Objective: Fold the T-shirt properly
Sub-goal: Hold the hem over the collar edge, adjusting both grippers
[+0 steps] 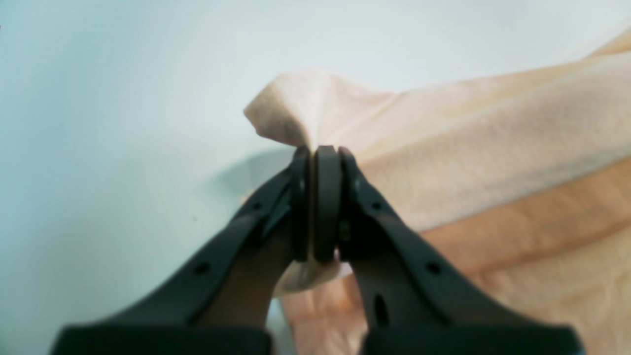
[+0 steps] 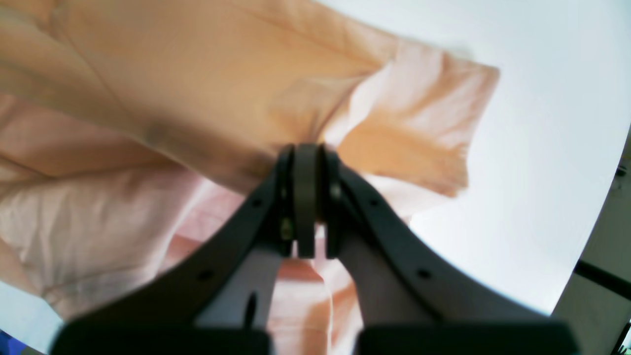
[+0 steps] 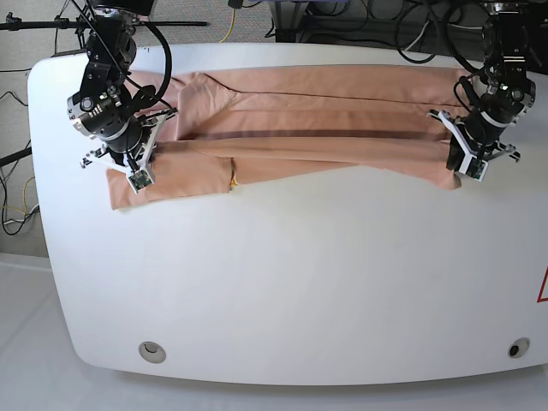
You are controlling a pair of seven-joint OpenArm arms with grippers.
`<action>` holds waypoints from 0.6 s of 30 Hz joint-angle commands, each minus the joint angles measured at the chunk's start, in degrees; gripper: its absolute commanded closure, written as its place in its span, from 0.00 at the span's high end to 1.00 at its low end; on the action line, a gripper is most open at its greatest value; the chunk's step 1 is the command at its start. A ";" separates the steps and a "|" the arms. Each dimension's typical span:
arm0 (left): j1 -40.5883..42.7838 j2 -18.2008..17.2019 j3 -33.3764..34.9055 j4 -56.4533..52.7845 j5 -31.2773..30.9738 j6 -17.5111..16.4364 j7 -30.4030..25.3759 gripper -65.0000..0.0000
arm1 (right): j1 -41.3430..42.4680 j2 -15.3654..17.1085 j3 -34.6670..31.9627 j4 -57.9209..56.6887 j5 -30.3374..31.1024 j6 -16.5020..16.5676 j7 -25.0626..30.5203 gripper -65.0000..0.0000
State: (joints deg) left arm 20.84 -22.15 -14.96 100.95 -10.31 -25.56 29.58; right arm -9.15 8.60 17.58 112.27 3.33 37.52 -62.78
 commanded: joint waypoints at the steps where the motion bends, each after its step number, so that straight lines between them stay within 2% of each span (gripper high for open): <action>1: 0.63 -0.80 -0.60 0.79 0.22 0.24 -1.15 0.00 | 0.03 0.90 0.49 0.74 0.17 -0.01 0.87 0.00; 6: 1.42 -0.85 -0.66 0.49 0.11 0.12 -1.55 0.01 | -0.32 0.91 0.47 0.79 0.11 0.03 0.59 0.05; 14: 0.42 -1.27 -0.52 0.39 0.12 -0.18 -0.73 0.05 | 0.06 0.90 0.27 1.26 0.52 0.05 -0.17 0.49; 16: 0.42 -1.37 -0.61 0.44 0.17 -0.33 -0.44 0.09 | 0.02 0.95 0.23 1.43 0.48 -0.01 -0.43 0.55; 18: 0.38 -1.25 -0.70 0.92 0.68 -0.56 0.86 0.24 | -0.11 1.01 0.36 1.58 0.47 0.03 -0.65 0.57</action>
State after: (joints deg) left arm 21.56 -22.46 -15.00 100.55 -9.85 -26.00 30.48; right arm -9.61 8.91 17.63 112.42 3.44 37.52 -63.70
